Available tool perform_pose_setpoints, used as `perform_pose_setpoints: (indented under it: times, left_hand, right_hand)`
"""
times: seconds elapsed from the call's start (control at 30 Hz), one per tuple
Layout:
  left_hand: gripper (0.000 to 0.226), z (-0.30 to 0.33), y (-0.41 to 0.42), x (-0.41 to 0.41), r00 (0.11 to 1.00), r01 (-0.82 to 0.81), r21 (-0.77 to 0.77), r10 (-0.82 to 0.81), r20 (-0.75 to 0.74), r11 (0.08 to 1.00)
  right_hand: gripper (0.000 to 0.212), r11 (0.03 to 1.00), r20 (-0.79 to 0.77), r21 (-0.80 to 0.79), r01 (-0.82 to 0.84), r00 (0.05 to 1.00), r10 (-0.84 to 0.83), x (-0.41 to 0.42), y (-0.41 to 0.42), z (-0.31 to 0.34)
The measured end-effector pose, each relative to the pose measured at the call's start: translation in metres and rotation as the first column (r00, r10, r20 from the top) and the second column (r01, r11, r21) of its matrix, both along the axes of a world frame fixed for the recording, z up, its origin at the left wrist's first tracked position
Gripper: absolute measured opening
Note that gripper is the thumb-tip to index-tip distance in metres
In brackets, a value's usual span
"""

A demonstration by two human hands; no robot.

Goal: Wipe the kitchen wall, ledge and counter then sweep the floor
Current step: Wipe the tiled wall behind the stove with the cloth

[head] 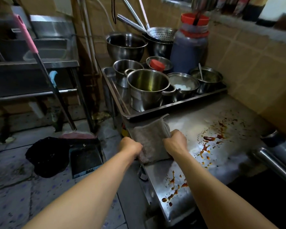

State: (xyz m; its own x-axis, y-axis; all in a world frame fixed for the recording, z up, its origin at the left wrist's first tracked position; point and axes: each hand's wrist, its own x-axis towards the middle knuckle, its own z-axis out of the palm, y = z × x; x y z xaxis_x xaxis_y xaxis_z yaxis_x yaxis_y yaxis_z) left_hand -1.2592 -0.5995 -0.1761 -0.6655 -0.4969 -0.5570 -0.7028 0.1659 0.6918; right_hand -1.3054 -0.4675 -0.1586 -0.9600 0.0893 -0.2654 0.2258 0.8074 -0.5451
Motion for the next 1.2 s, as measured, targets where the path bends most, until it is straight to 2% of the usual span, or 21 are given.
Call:
perform_pose_setpoints:
  times: [0.07,0.13,0.2,0.27,0.4,0.47,0.53,0.6,0.67,0.73,0.8,0.87,0.97,1.03,1.13,1.2]
  left_hand:
    - [0.016,0.013,-0.002,0.009,0.997,-0.032,0.121,0.040,-0.061,0.992]
    - [0.002,0.033,-0.005,0.019,0.990,-0.066,0.251,0.095,-0.105,0.966]
    - [0.017,0.054,-0.005,0.027,0.980,-0.077,0.365,0.137,-0.141,0.928]
    - [0.025,0.074,-0.003,0.035,0.974,-0.072,0.397,0.150,-0.168,0.915]
    - [0.038,0.111,0.014,0.052,0.960,-0.008,0.355,0.106,-0.258,0.935]
    - [0.052,0.130,0.027,0.060,0.948,0.139,0.334,-0.028,-0.316,0.932]
    - [0.054,0.149,0.043,0.069,0.900,0.329,0.276,-0.212,-0.381,0.903]
    - [0.050,0.162,0.061,0.076,0.826,0.466,0.115,-0.385,-0.411,0.877]
    - [0.044,0.173,0.082,0.086,0.762,0.527,-0.087,-0.515,-0.393,0.845]
    - [0.033,0.181,0.100,0.092,0.730,0.563,-0.148,-0.573,-0.374,0.813]
    - [0.018,0.190,0.116,0.097,0.688,0.628,-0.144,-0.631,-0.359,0.765]
    - [0.004,0.200,0.132,0.104,0.640,0.687,-0.132,-0.681,-0.356,0.714]
    - [0.005,0.213,0.163,0.120,0.588,0.734,-0.070,-0.684,-0.432,0.676]
    - [0.006,0.217,0.192,0.134,0.585,0.750,0.026,-0.644,-0.492,0.661]
    - [0.016,0.218,0.234,0.159,0.638,0.741,0.219,-0.564,-0.524,0.635]
    - [0.026,0.218,0.259,0.179,0.648,0.752,0.300,-0.573,-0.502,0.587]
  right_hand:
    - [0.015,0.977,0.001,-0.203,0.067,0.998,-0.068,0.007,0.005,0.014]
    - [0.024,0.908,0.039,-0.390,0.153,0.988,-0.150,0.017,0.010,0.035]
    - [0.037,0.823,0.081,-0.535,0.191,0.981,-0.176,0.028,0.017,0.058]
    - [0.051,0.791,0.082,-0.587,0.173,0.984,-0.155,0.041,0.028,0.081]
    - [0.053,0.790,0.065,-0.609,0.073,0.997,-0.042,0.072,0.061,0.122]
    - [0.053,0.798,0.072,-0.602,0.037,0.997,0.008,0.088,0.080,0.138]
    - [0.049,0.855,0.033,-0.519,0.029,0.999,-0.015,0.106,0.100,0.151]
    - [0.043,0.929,-0.028,-0.368,0.038,0.998,-0.052,0.121,0.119,0.163]
    - [0.032,0.978,-0.093,-0.203,0.048,0.993,-0.068,0.135,0.141,0.174]
    - [0.022,0.994,-0.132,-0.104,0.040,0.990,-0.054,0.149,0.160,0.184]
    - [0.017,0.995,-0.145,-0.082,0.056,0.987,-0.068,0.162,0.182,0.193]
    - [0.015,0.986,-0.154,-0.142,0.081,0.983,-0.103,0.178,0.205,0.201]
    - [0.007,0.963,-0.148,-0.249,0.101,0.979,-0.141,0.207,0.239,0.211]
    - [0.012,0.954,-0.178,-0.272,0.123,0.968,-0.176,0.228,0.261,0.213]
    - [0.017,0.949,-0.241,-0.249,0.191,0.937,-0.252,0.256,0.292,0.212]
    - [0.019,0.940,-0.265,-0.246,0.239,0.916,-0.302,0.273,0.311,0.213]
